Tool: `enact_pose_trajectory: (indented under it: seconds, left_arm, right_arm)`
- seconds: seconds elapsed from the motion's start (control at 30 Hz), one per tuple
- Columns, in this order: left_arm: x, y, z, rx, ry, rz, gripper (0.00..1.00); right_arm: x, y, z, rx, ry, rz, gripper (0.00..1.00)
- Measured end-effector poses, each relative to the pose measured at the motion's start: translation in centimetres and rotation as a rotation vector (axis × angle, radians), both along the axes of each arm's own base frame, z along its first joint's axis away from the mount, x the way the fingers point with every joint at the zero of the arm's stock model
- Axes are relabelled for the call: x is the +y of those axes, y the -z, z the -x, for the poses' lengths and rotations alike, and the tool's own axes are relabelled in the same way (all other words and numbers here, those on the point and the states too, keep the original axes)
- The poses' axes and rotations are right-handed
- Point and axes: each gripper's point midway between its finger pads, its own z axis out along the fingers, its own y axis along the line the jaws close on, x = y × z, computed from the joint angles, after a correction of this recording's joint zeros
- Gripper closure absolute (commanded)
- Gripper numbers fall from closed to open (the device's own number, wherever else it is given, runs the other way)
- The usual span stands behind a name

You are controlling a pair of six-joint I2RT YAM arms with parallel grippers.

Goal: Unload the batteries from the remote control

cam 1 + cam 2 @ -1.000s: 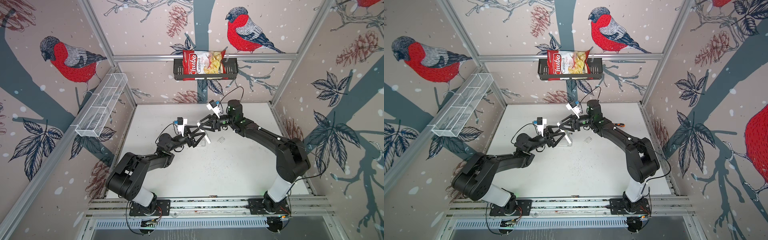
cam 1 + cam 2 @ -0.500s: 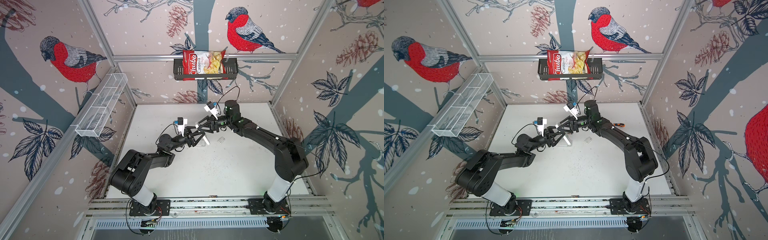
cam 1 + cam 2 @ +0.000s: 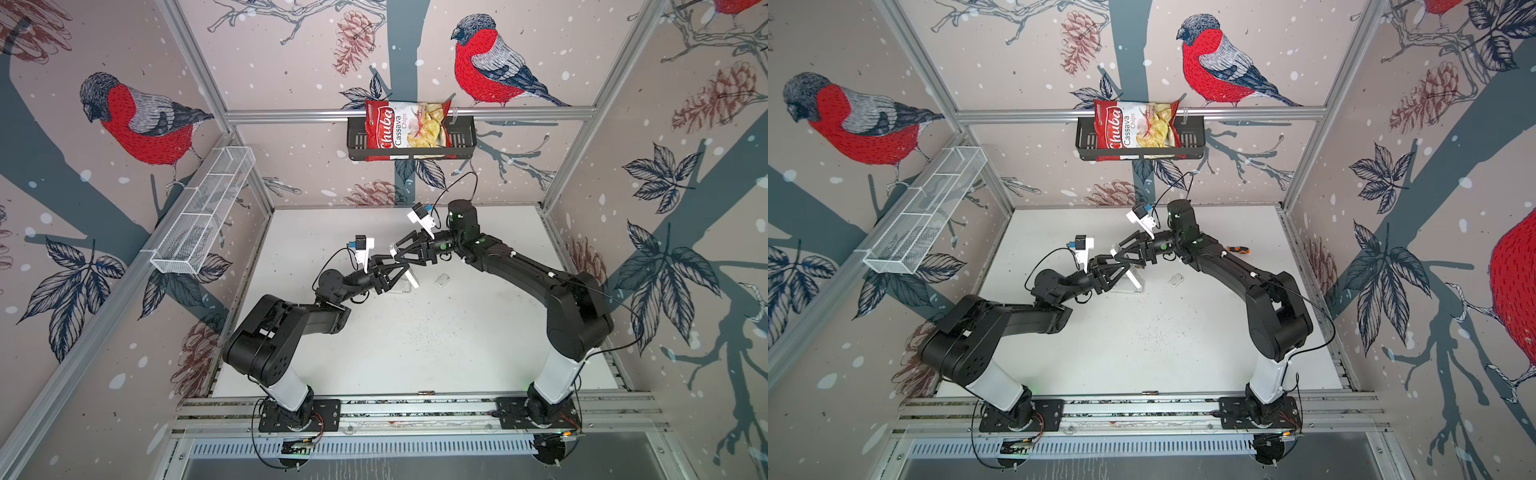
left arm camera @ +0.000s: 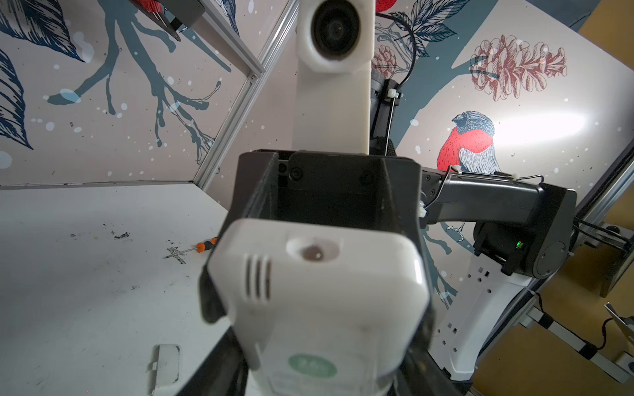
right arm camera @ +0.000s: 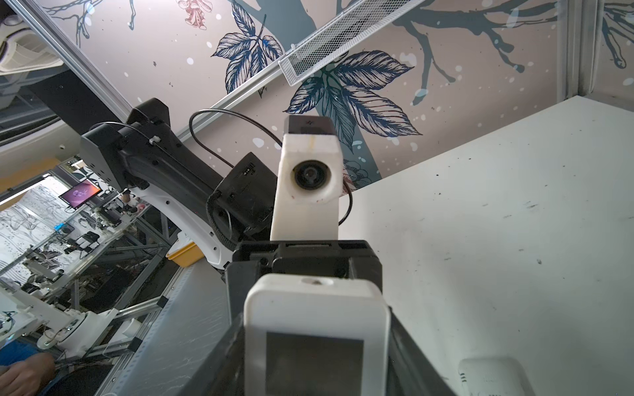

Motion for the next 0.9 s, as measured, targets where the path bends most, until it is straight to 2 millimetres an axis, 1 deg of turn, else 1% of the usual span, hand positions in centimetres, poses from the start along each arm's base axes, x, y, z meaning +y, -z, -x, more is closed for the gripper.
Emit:
enact_pose_trajectory:
  seconds: [0.03,0.1,0.17,0.27,0.33,0.43,0.5,0.57,0.63,0.73,0.8,0.9]
  left_arm:
    - [0.0,0.0,-0.1,-0.002,-0.008,-0.004,0.55]
    - [0.2,0.2,-0.5,0.007,-0.033,-0.017,0.58]
    - [0.3,0.6,-1.0,0.025,-0.065,-0.031,0.58]
    - [0.6,0.9,-1.5,0.046,-0.104,-0.046,0.59]
    - [0.8,1.2,-1.7,0.06,-0.125,-0.055,0.59]
    - [1.2,2.1,-2.3,0.109,-0.169,-0.088,0.6]
    - [1.4,2.1,-2.3,0.121,-0.188,-0.112,0.59]
    - [1.9,2.3,-3.1,0.157,-0.247,-0.143,0.59]
    - [3.0,3.3,-4.3,0.216,-0.337,-0.19,0.6]
    - [5.5,6.4,-5.7,0.35,-0.458,-0.277,0.6]
    - [7.6,8.9,-6.2,0.448,-0.53,-0.338,0.6]
    - [9.7,11.1,-5.9,0.541,-0.594,-0.417,0.6]
  right_arm:
    - [0.1,0.1,-0.2,0.006,0.01,0.008,0.3]
    - [0.2,0.6,-1.1,0.014,0.047,0.027,0.2]
    - [0.2,1.1,-1.9,0.016,0.088,0.044,0.13]
    - [0.0,1.6,-3.0,0.02,0.144,0.065,0.07]
    - [-0.5,2.0,-3.8,0.037,0.176,0.073,0.06]
    - [-1.7,2.7,-5.3,0.079,0.248,0.083,0.07]
    - [-3.2,3.5,-7.2,0.11,0.344,0.096,0.09]
    - [-4.4,4.0,-8.7,0.132,0.41,0.108,0.11]
    - [-5.0,4.5,-9.5,0.142,0.461,0.124,0.11]
    - [-5.2,5.0,-9.9,0.141,0.513,0.157,0.12]
    - [-5.2,5.8,-10.0,0.133,0.541,0.185,0.12]
    - [-5.0,7.4,-9.8,0.153,0.575,0.24,0.12]
